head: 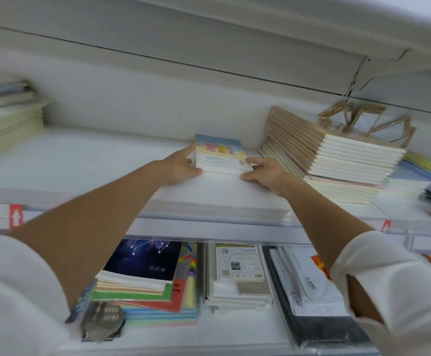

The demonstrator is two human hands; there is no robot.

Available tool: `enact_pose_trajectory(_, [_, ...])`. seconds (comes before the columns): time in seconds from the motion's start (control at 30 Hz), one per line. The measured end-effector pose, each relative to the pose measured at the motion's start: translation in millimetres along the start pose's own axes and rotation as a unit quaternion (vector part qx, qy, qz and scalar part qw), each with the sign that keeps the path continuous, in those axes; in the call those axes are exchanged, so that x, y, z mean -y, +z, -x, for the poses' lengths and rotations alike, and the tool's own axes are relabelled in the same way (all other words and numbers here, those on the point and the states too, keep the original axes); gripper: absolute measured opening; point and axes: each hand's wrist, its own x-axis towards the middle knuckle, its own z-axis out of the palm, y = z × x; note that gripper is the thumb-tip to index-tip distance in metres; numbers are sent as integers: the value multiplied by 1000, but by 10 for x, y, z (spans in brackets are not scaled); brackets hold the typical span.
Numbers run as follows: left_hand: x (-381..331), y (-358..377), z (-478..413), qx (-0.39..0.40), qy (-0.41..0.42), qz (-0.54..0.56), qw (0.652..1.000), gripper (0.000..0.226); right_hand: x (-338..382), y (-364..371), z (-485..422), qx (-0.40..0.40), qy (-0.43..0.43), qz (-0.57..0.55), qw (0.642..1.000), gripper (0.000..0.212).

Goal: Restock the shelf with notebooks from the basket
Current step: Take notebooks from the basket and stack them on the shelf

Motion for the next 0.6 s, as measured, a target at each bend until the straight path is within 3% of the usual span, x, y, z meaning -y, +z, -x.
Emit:
enact_pose_trajectory(0.1, [-111,-50,204,-72,-11,26,997,63,125,53,198,-41,-32,48,998,61])
enact_pose_trajectory(0.23, [-92,-245,593,-295,32,-30,955,9,308,269,555,-133,-172,127,968,48])
enact_pose_trajectory(0.4, [184,-544,1319,-368,25,-1,929,26,590,813,1134,-115,-273,23,955,19])
enact_pose_trajectory(0.6, [914,-705,2371,-395,-55,0,917,34,743,1879,1864,-8,-283,-41,958,19])
